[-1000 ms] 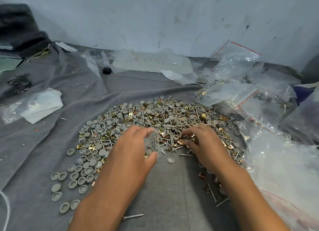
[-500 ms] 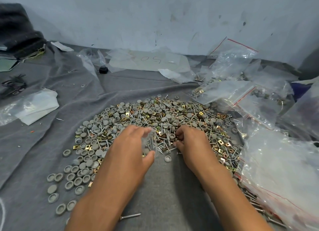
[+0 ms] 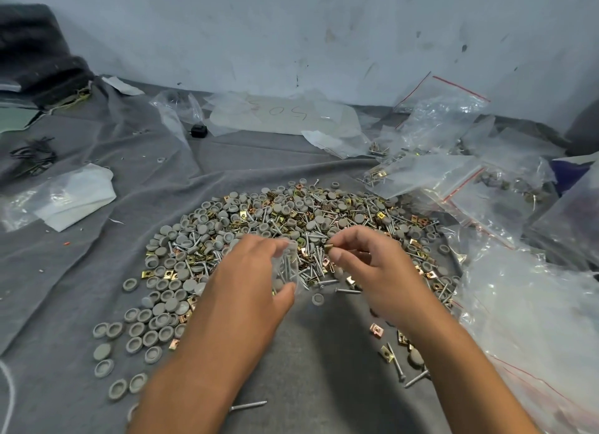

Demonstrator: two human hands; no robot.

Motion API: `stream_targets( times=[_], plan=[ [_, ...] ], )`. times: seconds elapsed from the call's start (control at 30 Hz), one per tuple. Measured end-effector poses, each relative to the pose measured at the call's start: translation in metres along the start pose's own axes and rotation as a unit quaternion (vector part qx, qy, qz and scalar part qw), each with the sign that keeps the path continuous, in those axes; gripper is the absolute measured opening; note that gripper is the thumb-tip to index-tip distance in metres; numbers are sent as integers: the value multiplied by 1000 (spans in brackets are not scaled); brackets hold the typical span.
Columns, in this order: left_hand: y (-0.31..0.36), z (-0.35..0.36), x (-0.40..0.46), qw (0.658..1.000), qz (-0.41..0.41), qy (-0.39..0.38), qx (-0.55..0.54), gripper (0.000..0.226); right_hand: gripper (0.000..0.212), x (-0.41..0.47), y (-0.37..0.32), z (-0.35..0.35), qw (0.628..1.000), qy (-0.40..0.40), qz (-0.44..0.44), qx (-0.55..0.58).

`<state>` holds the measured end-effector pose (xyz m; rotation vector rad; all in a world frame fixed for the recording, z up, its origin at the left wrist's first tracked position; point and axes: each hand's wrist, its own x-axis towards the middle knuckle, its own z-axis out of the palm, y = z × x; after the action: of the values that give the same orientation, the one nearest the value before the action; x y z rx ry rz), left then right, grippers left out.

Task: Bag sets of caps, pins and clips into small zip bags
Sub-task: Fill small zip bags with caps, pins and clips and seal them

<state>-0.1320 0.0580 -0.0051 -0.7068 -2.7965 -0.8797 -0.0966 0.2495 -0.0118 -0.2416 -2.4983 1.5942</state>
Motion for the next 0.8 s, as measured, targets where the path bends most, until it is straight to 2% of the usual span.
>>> stream_targets(
  times=[0.1,0.27,0.47,0.63,0.8],
  plan=[
    [1,1,1,1000,-1,1,-10,54,10,-9,-16,16,997,-15,-74,33],
    [-1,1,-1,1000,4,3,-6,54,12,-15,-22,30,976,61,-192,-76],
    [-1,-1,0,1000,5,4,-7,52,27,-16,-22,32,977,84,-195,-11],
    [0,-3,-2,1000,5,4,-4,54,24,-17,-22,36,980,65,-171,72],
    [0,-3,-1,1000,6,4,-4,55,24,-17,-20,35,981,72,-169,63]
  ],
)
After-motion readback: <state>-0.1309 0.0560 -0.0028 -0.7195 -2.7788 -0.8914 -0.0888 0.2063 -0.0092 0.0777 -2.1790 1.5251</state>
